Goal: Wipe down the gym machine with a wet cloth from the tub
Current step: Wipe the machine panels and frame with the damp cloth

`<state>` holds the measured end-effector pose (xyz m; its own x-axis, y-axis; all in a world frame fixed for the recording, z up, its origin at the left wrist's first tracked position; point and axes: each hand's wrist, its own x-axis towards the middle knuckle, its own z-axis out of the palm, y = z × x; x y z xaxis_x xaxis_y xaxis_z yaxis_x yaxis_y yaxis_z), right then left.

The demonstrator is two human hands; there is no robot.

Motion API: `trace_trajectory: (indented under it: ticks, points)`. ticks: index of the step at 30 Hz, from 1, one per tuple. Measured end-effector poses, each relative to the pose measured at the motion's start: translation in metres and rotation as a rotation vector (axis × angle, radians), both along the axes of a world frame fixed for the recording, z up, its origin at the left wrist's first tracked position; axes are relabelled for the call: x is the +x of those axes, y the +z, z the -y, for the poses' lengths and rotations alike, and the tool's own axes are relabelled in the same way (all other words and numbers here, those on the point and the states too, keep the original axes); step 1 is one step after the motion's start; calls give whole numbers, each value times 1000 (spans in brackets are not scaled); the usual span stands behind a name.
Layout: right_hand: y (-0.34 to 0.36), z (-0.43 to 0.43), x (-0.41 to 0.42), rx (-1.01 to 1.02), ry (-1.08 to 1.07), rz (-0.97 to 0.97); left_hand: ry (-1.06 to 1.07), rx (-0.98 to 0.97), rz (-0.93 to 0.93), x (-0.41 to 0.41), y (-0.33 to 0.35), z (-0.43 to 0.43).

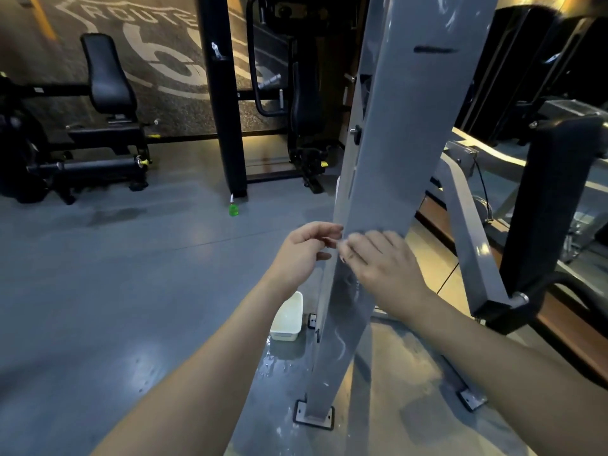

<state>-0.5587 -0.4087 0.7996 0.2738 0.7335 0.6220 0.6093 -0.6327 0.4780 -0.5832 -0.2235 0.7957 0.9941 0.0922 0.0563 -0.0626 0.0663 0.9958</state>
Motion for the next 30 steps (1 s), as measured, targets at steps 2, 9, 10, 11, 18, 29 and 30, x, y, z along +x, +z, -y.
trace_trajectory:
  ticks: [2, 9, 10, 11, 18, 29, 30]
  points:
    - [-4, 9, -1, -111, -8, -18, 0, 6, 1, -2, 1, 1]
    - [34, 0, 0, 298, -32, -51, 31, 30, -9, -5, -1, 4]
    - [20, 3, -1, 227, -21, -65, 32, 30, -6, -6, -1, 6]
    - [6, 7, -3, 130, -14, -76, 31, 34, -3, -7, -1, 7]
    - [29, 13, 5, 245, -29, -149, 79, 59, 2, -5, -3, 11]
    - [11, 19, -1, 232, -17, -223, 121, 115, -15, -5, 6, 19]
    - [1, 18, -1, 230, -14, -227, 124, 120, -18, -6, 6, 20]
